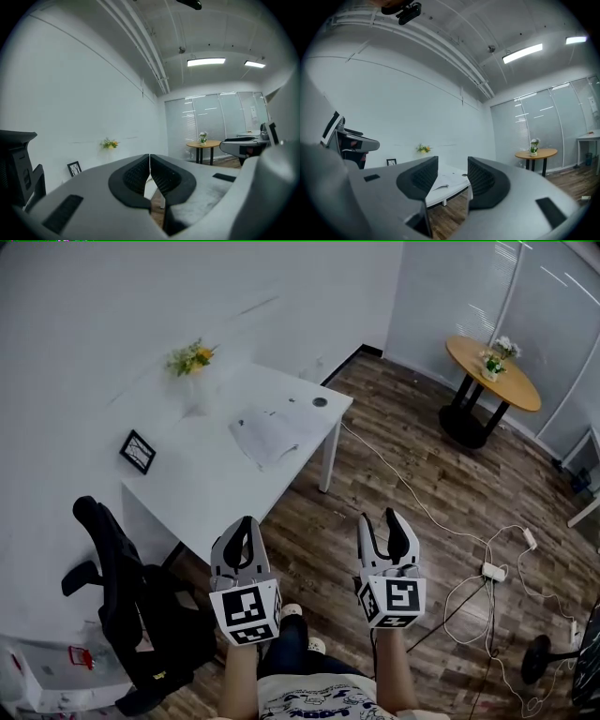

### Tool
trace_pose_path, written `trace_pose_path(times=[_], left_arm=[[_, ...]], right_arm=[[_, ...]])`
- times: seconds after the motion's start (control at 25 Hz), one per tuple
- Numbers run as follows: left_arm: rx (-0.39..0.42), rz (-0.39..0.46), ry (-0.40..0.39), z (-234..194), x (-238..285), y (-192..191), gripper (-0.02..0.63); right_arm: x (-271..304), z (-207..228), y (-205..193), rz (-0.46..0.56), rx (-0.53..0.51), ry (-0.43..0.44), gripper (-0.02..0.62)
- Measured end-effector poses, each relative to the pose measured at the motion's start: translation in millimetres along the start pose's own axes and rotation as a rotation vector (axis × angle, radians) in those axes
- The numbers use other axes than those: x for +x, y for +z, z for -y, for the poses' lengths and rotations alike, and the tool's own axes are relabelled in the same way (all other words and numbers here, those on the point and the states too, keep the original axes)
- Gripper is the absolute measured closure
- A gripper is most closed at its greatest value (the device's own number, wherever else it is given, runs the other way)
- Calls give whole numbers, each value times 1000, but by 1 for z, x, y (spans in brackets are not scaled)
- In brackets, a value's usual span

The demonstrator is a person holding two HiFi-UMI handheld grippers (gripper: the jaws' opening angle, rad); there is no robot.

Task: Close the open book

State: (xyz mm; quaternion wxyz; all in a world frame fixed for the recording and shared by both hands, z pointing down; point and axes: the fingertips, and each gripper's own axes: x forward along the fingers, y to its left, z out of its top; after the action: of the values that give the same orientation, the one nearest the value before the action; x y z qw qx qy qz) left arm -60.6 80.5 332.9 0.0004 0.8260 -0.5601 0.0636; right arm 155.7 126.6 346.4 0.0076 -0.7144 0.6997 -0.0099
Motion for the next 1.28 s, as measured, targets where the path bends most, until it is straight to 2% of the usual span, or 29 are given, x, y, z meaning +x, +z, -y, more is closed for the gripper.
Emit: trace_pose_path(times=[0.44, 1.28], left_arm=[[-22, -9, 26, -27, 73, -10, 581], [-57, 4, 27, -77, 285, 7, 581]], right_arm=[[79, 2, -15, -16, -22, 20, 407], [302, 0, -11, -28, -131, 91, 407]])
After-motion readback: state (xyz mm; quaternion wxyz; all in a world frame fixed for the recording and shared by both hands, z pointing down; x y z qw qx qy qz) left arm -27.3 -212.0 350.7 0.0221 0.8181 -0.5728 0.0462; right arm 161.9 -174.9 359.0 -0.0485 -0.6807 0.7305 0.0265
